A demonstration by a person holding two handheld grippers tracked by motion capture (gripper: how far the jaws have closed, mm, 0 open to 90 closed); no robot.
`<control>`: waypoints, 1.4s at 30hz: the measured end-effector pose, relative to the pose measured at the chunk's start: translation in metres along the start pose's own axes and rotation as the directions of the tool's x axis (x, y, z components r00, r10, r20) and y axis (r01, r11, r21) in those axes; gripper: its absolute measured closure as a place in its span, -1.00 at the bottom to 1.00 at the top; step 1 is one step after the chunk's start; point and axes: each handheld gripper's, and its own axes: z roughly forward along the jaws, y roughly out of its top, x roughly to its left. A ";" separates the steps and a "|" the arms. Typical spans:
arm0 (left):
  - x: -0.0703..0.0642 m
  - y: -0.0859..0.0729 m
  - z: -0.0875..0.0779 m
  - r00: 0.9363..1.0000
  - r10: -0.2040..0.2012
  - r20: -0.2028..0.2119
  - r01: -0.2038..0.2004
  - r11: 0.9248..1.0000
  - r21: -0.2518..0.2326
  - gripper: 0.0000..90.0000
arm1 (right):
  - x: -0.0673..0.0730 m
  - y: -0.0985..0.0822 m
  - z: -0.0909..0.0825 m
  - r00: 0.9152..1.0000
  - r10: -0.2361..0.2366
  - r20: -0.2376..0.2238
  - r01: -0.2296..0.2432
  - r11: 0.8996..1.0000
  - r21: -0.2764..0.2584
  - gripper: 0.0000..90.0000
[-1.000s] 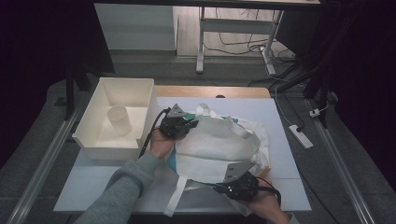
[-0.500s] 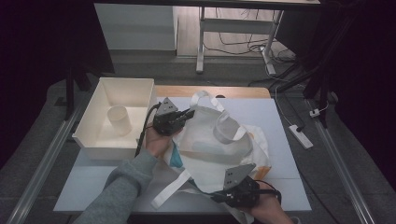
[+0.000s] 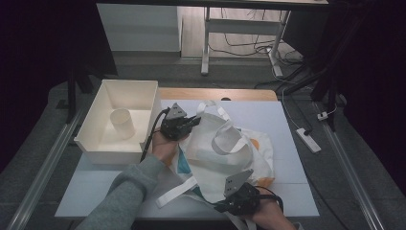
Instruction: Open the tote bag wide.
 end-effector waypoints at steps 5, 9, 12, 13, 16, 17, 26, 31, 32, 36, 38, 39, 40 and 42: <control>-0.003 -0.004 0.009 1.000 0.010 0.007 -0.010 0.999 0.032 0.89 | -0.004 -0.005 0.001 1.000 -0.015 0.008 0.015 1.000 -0.016 0.68; -0.005 -0.004 0.010 1.000 0.020 0.008 -0.020 0.999 0.041 0.89 | -0.005 -0.003 -0.022 1.000 0.009 0.020 -0.006 0.988 -0.155 0.37; -0.006 -0.004 0.011 1.000 0.020 0.008 -0.020 0.999 0.045 0.89 | -0.007 -0.004 -0.046 0.988 0.054 0.148 -0.019 0.973 -0.228 0.21; -0.005 -0.005 0.011 1.000 0.017 0.010 -0.018 0.999 0.045 0.89 | -0.008 -0.006 -0.053 0.978 0.071 0.198 -0.021 0.969 -0.246 0.17; -0.005 -0.005 0.012 1.000 0.016 0.011 -0.017 0.999 0.049 0.89 | -0.013 -0.013 -0.075 0.941 0.157 0.300 -0.058 0.948 -0.314 0.08; -0.005 -0.005 0.012 1.000 0.017 0.011 -0.018 0.999 0.051 0.89 | -0.015 -0.015 -0.081 0.922 0.181 0.343 -0.064 0.943 -0.326 0.04; -0.005 -0.006 0.014 1.000 0.018 0.013 -0.019 0.998 0.059 0.89 | -0.053 -0.027 -0.085 0.806 0.346 0.480 -0.213 0.927 -0.309 -0.20; -0.005 -0.007 0.014 0.999 0.029 0.019 -0.030 0.997 0.072 0.89 | -0.089 -0.027 -0.067 0.784 0.375 0.495 -0.269 0.924 -0.273 0.36; -0.005 -0.007 0.015 0.999 0.028 0.019 -0.030 0.997 0.074 0.89 | -0.096 -0.029 -0.065 0.777 0.372 0.508 -0.274 0.926 -0.259 0.55; -0.005 -0.008 0.017 0.999 0.027 0.022 -0.028 0.997 0.077 0.89 | -0.120 -0.039 -0.060 0.752 0.413 0.514 -0.316 0.910 -0.269 0.94; -0.006 -0.008 0.017 0.999 0.031 0.021 -0.033 0.997 0.073 0.89 | -0.127 -0.044 -0.062 0.747 0.440 0.498 -0.333 0.897 -0.293 0.94; -0.006 -0.008 0.017 0.999 0.032 0.023 -0.034 0.997 0.067 0.89 | -0.127 -0.044 -0.064 0.741 0.442 0.506 -0.326 0.895 -0.304 0.95; -0.007 -0.007 0.017 0.999 0.036 0.021 -0.037 0.998 0.057 0.89 | -0.125 -0.044 -0.069 0.733 0.446 0.514 -0.318 0.892 -0.320 0.95; -0.009 -0.005 0.015 0.999 0.040 0.027 -0.040 0.999 0.026 0.89 | -0.119 -0.040 -0.081 0.727 0.443 0.525 -0.297 0.892 -0.342 0.95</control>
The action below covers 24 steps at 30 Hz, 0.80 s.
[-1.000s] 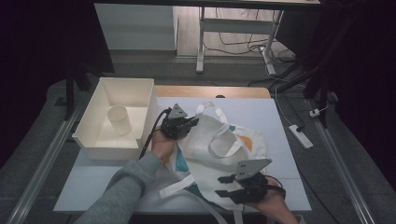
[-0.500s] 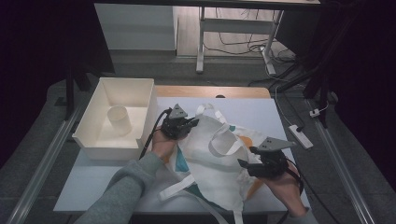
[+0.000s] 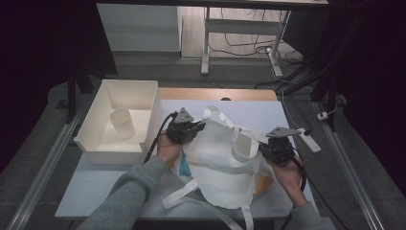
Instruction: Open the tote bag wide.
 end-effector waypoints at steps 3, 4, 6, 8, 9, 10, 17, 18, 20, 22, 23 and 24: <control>-0.006 0.007 -0.003 1.000 0.018 0.011 -0.017 0.999 -0.047 0.89 | 0.004 0.011 -0.025 1.000 -0.020 0.022 0.021 0.999 -0.037 0.95; -0.009 0.010 -0.004 1.000 0.027 0.016 -0.026 0.998 -0.059 0.89 | 0.006 0.014 -0.034 0.999 -0.026 0.030 0.028 0.998 -0.055 0.95; -0.014 0.017 -0.005 0.999 0.042 0.026 -0.039 0.995 -0.088 0.89 | 0.009 0.018 -0.051 0.999 -0.029 0.038 0.032 0.996 -0.083 0.95; -0.018 0.024 -0.003 0.998 0.057 0.037 -0.053 0.994 -0.099 0.89 | 0.013 0.019 -0.065 0.998 -0.032 0.053 0.037 0.994 -0.101 0.95; -0.019 0.027 0.000 0.997 0.063 0.042 -0.059 0.993 -0.098 0.89 | 0.014 0.019 -0.070 0.998 -0.033 0.057 0.039 0.993 -0.107 0.95; -0.021 0.030 0.003 0.997 0.070 0.045 -0.065 0.993 -0.098 0.89 | 0.014 0.019 -0.074 0.997 -0.033 0.065 0.040 0.993 -0.107 0.95; -0.021 0.040 0.036 0.995 0.088 0.054 -0.085 0.995 -0.046 0.89 | 0.005 0.014 -0.075 0.992 -0.019 0.128 0.030 0.996 -0.087 0.95; -0.020 0.040 0.040 0.995 0.089 0.050 -0.088 0.996 -0.033 0.89 | 0.003 0.013 -0.072 0.990 -0.017 0.141 0.028 0.997 -0.077 0.95; -0.020 0.040 0.048 0.995 0.088 0.049 -0.087 0.996 -0.011 0.89 | -0.006 0.008 -0.066 0.990 0.006 0.140 0.003 0.998 -0.065 0.95; -0.019 0.038 0.055 0.995 0.088 0.045 -0.088 0.996 0.013 0.89 | -0.015 0.003 -0.058 0.990 0.025 0.137 -0.018 0.999 -0.049 0.95; -0.018 0.037 0.058 0.995 0.085 0.044 -0.087 0.996 0.028 0.89 | -0.018 0.001 -0.054 0.991 0.041 0.124 -0.036 0.998 -0.043 0.95; -0.017 0.035 0.060 0.996 0.079 0.046 -0.081 0.996 0.041 0.89 | -0.022 -0.002 -0.049 0.992 0.058 0.113 -0.054 0.998 -0.038 0.95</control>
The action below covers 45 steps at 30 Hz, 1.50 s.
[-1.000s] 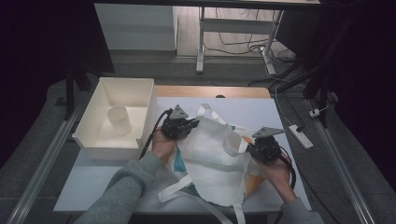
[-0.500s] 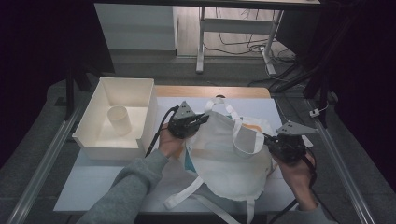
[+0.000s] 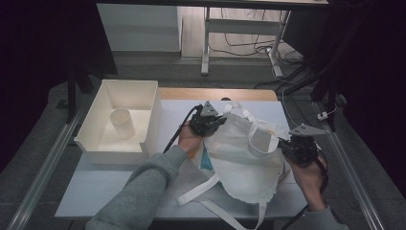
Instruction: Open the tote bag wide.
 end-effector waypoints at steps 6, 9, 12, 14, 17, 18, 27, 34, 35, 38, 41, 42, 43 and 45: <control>0.005 -0.004 0.005 1.000 -0.014 -0.009 0.015 0.999 0.040 0.89 | -0.020 -0.006 0.027 0.998 0.063 -0.023 -0.063 0.998 0.024 0.94; 0.008 -0.005 0.008 1.000 -0.020 -0.021 0.021 0.998 0.054 0.89 | -0.030 -0.006 0.042 0.995 0.092 -0.027 -0.091 0.995 0.036 0.94; 0.013 -0.008 0.013 0.999 -0.029 -0.032 0.031 0.997 0.077 0.89 | -0.036 -0.005 0.057 0.995 0.101 -0.019 -0.100 0.994 0.054 0.94; 0.017 -0.011 0.019 0.999 -0.033 -0.039 0.037 0.995 0.091 0.89 | -0.040 -0.004 0.067 0.995 0.102 -0.006 -0.101 0.993 0.066 0.94; 0.023 -0.014 0.028 0.998 -0.045 -0.047 0.051 0.992 0.115 0.88 | -0.045 -0.003 0.082 0.994 0.107 0.012 -0.108 0.991 0.081 0.94; 0.025 -0.015 0.031 0.998 -0.049 -0.050 0.055 0.991 0.120 0.88 | -0.047 -0.002 0.087 0.994 0.111 0.015 -0.112 0.990 0.086 0.94; 0.034 -0.026 0.054 0.995 -0.052 -0.081 0.067 0.977 0.201 0.88 | -0.057 -0.008 0.130 0.990 0.134 0.041 -0.139 0.979 0.149 0.94; 0.036 -0.033 0.062 0.995 -0.056 -0.084 0.075 0.967 0.243 0.86 | -0.057 -0.013 0.142 0.990 0.139 0.038 -0.144 0.974 0.177 0.93; 0.036 -0.033 0.061 0.995 -0.054 -0.083 0.073 0.967 0.244 0.85 | -0.057 -0.013 0.142 0.989 0.143 0.034 -0.147 0.973 0.179 0.92; 0.037 -0.033 0.059 0.996 -0.053 -0.073 0.070 0.966 0.248 0.70 | -0.058 -0.013 0.141 0.989 0.147 0.025 -0.149 0.973 0.178 0.87; 0.040 -0.032 0.050 0.996 -0.071 -0.060 0.083 0.968 0.235 0.41 | -0.060 -0.012 0.135 0.989 0.145 0.011 -0.144 0.974 0.174 0.54; 0.042 -0.031 0.046 0.995 -0.080 -0.053 0.090 0.970 0.227 0.36 | -0.060 -0.011 0.132 0.988 0.156 -0.007 -0.153 0.974 0.164 0.42; 0.043 -0.030 0.042 0.995 -0.094 -0.046 0.102 0.971 0.215 0.32 | -0.061 -0.011 0.128 0.986 0.166 -0.031 -0.159 0.975 0.157 0.30; 0.044 -0.028 0.034 0.993 -0.111 -0.031 0.115 0.974 0.195 0.25 | -0.059 -0.009 0.115 0.987 0.152 -0.044 -0.144 0.978 0.148 0.15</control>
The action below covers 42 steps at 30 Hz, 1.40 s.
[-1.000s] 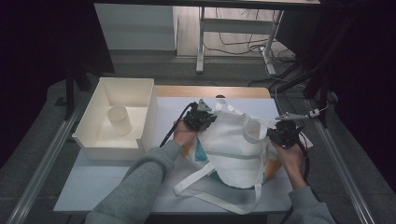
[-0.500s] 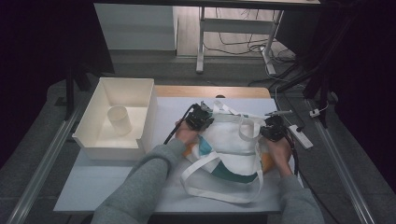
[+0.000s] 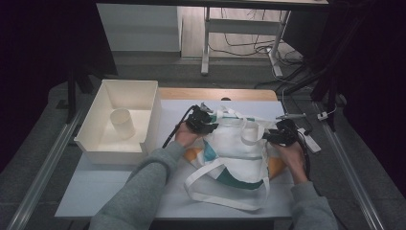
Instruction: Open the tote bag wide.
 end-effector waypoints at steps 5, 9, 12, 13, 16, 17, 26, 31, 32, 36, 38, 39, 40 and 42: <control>-0.004 -0.001 -0.024 1.000 0.016 0.018 -0.016 0.999 -0.033 0.11 | 0.013 -0.005 -0.043 0.999 -0.043 -0.026 0.042 0.998 -0.051 0.00; -0.013 -0.002 -0.049 0.997 0.042 0.057 -0.038 0.997 -0.066 0.09 | 0.032 -0.009 -0.070 0.992 -0.114 -0.061 0.108 0.990 -0.091 -0.01; -0.024 -0.004 -0.068 0.993 0.074 0.093 -0.066 0.994 -0.083 0.07 | 0.049 -0.009 -0.075 0.977 -0.174 -0.121 0.162 0.982 -0.102 -0.03; -0.029 -0.004 -0.074 0.990 0.092 0.103 -0.083 0.993 -0.085 0.07 | 0.055 -0.009 -0.073 0.972 -0.191 -0.137 0.178 0.979 -0.102 -0.03; -0.046 -0.004 -0.087 0.978 0.146 0.147 -0.135 0.987 -0.082 0.03 | 0.068 -0.006 -0.065 0.961 -0.218 -0.172 0.203 0.974 -0.097 -0.04; -0.052 -0.004 -0.089 0.972 0.169 0.161 -0.157 0.984 -0.082 0.03 | 0.071 -0.006 -0.062 0.958 -0.227 -0.175 0.213 0.972 -0.094 -0.04; -0.094 -0.009 -0.078 0.914 0.294 0.278 -0.304 0.953 -0.011 0.00 | 0.068 -0.013 -0.044 0.964 -0.195 -0.182 0.188 0.981 -0.057 -0.03; -0.098 -0.016 -0.083 0.892 0.316 0.324 -0.332 0.943 -0.006 -0.01 | 0.065 -0.016 -0.039 0.967 -0.183 -0.178 0.179 0.983 -0.044 -0.02; -0.098 -0.018 -0.085 0.886 0.321 0.334 -0.338 0.941 -0.008 -0.01 | 0.066 -0.016 -0.038 0.966 -0.185 -0.179 0.180 0.983 -0.042 -0.02; -0.102 -0.025 -0.089 0.870 0.345 0.352 -0.373 0.928 0.012 -0.07 | 0.068 -0.015 -0.037 0.965 -0.193 -0.179 0.188 0.981 -0.044 -0.02; -0.102 -0.027 -0.089 0.860 0.355 0.366 -0.388 0.921 0.020 -0.17 | 0.069 -0.015 -0.036 0.965 -0.191 -0.179 0.186 0.982 -0.044 -0.02; -0.102 -0.029 -0.090 0.856 0.367 0.363 -0.399 0.917 0.016 -0.19 | 0.069 -0.015 -0.036 0.965 -0.191 -0.179 0.187 0.981 -0.044 -0.02; -0.102 -0.029 -0.091 0.853 0.373 0.365 -0.406 0.914 0.014 -0.21 | 0.070 -0.015 -0.036 0.965 -0.191 -0.179 0.187 0.982 -0.042 -0.02; -0.103 -0.030 -0.090 0.842 0.387 0.376 -0.424 0.906 0.018 -0.28 | 0.070 -0.015 -0.036 0.965 -0.193 -0.180 0.188 0.981 -0.043 -0.02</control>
